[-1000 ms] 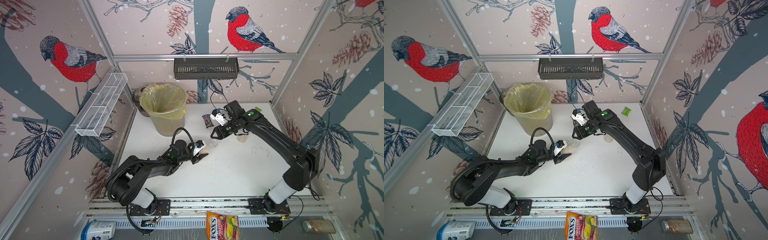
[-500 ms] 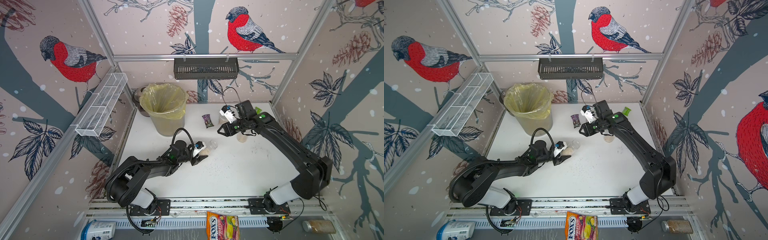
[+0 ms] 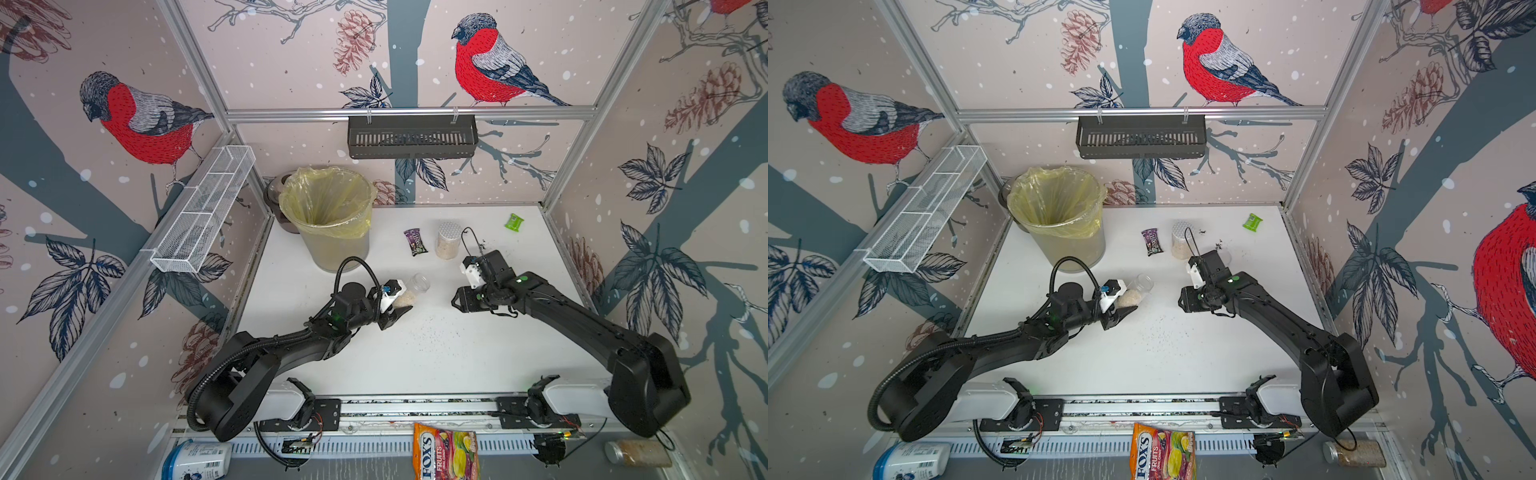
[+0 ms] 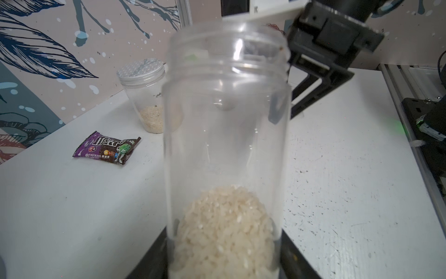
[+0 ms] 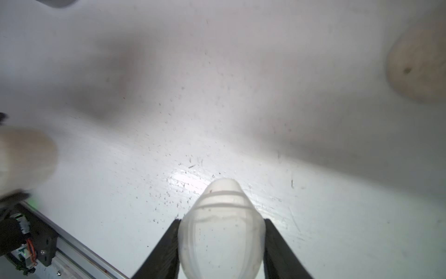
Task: Empty moldy rice from jars
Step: Place the lid at the center of the board.
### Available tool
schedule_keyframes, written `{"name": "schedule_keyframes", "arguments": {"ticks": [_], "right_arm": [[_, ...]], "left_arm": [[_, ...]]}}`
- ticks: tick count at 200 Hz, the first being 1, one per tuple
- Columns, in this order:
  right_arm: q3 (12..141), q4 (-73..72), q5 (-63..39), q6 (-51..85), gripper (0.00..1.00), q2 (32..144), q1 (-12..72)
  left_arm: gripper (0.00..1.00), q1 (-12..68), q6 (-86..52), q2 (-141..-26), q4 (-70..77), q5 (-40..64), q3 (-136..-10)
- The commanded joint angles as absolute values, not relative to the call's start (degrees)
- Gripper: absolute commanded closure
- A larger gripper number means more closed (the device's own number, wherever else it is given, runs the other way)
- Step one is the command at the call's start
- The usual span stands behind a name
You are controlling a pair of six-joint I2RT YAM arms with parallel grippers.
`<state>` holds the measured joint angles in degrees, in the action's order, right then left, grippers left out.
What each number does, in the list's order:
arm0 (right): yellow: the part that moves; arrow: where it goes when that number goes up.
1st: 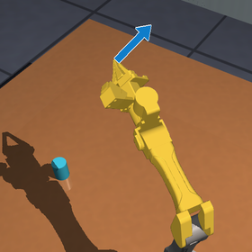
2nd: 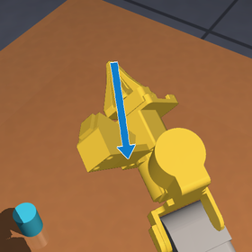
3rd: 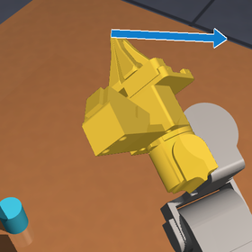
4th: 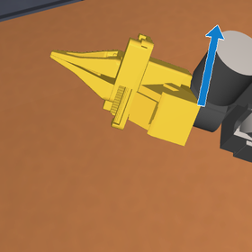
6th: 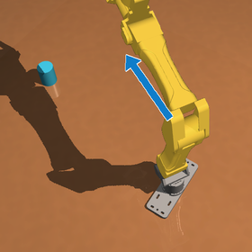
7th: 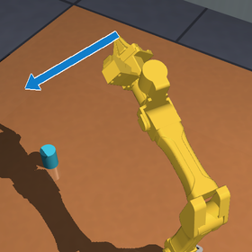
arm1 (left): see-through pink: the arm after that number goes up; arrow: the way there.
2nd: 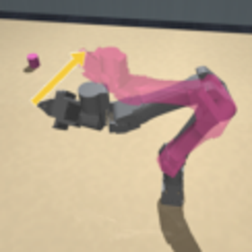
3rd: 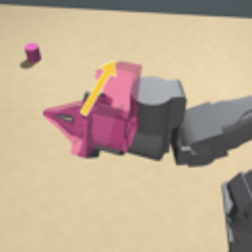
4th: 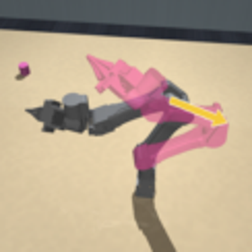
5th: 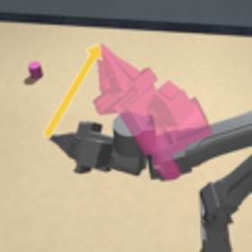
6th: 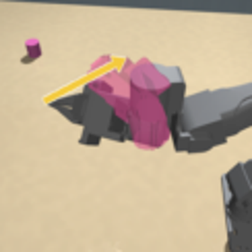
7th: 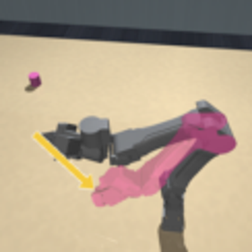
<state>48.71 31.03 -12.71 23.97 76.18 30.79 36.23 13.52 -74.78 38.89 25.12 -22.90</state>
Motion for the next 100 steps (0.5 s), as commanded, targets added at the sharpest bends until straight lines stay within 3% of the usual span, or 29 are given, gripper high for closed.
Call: {"name": "schedule_keyframes", "arguments": {"ticks": [1, 32, 100], "right_arm": [[45.99, 26.12, -5.30, 30.70, 0.63, 77.62, 33.51], [45.79, 25.97, 0.52, 32.93, 0.63, 82.12, 36.81], [45.87, 24.13, 2.29, 33.22, 0.56, 87.71, 39.79]], "left_arm": [[1.00, 36.21, 12.22, -72.31, 39.42, 23.50, -21.90], [1.00, 36.21, 12.39, -71.03, 36.64, 21.62, -22.26], [1.00, 36.21, 12.04, -68.55, 33.78, 17.69, -21.88]]}}
